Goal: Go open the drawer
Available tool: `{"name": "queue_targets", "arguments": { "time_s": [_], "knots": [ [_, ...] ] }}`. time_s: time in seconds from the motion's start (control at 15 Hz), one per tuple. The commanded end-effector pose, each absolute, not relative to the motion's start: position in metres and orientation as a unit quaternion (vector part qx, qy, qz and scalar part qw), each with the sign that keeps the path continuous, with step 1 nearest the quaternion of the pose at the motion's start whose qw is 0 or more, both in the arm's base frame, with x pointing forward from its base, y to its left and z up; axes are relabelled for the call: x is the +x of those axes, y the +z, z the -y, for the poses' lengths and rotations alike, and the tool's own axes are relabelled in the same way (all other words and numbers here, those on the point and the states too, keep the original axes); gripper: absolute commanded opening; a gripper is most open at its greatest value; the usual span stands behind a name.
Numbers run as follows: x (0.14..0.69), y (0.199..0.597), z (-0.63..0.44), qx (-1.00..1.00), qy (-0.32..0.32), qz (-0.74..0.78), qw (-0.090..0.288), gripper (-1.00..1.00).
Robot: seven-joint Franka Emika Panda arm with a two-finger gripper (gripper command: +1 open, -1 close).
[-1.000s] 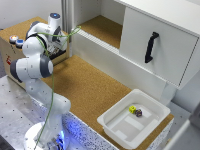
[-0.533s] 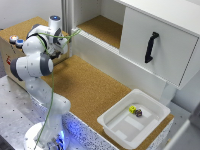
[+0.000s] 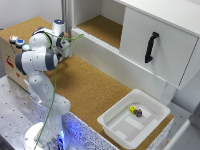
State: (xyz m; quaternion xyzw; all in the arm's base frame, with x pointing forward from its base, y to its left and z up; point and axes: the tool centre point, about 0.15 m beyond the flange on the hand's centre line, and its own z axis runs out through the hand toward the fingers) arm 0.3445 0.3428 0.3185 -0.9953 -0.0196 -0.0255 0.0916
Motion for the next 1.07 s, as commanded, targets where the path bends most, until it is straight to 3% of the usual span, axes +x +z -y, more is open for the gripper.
{"name": "queue_targets", "arguments": {
  "time_s": [0.0,1.0],
  "knots": [
    [0.355,0.29,-0.351,-0.996,-0.013,0.005,0.087,-1.0],
    [0.362,0.26,-0.263,-0.992,0.006,-0.072,0.1,-1.0]
  ]
}}
